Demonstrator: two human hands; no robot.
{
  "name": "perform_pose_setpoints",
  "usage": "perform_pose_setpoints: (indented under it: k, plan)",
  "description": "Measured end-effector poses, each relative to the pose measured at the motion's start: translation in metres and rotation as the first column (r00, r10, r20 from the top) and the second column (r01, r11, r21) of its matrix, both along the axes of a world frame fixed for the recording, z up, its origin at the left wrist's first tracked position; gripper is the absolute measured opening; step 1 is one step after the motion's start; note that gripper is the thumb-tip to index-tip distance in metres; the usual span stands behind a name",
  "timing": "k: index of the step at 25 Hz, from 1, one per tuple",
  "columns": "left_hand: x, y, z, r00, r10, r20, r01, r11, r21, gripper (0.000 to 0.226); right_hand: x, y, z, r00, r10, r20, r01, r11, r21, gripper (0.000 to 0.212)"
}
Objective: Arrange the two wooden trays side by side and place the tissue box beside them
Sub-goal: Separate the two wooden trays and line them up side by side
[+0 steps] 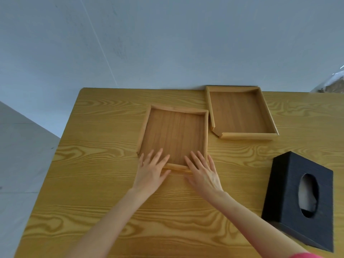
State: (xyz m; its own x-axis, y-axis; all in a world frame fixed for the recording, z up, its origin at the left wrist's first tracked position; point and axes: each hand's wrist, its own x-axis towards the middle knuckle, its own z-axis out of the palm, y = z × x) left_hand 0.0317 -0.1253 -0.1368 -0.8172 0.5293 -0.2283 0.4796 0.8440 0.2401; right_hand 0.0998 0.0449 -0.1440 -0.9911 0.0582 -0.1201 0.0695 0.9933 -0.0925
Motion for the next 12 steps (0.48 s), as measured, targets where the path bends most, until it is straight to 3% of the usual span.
perform_pose_setpoints:
  k: [6, 12]
  plan:
    - [-0.004, 0.007, -0.008, 0.997, -0.011, -0.077, 0.007, 0.998, -0.056, 0.037, -0.005, 0.01, -0.002, 0.998, 0.01, -0.055, -0.01, 1.0, 0.007, 0.051]
    - [-0.031, 0.031, -0.003, 1.0, 0.03, 0.002, -0.03, 0.998, -0.049, 0.043, -0.037, 0.028, -0.005, 0.998, 0.013, -0.067, -0.009, 0.998, 0.059, 0.048]
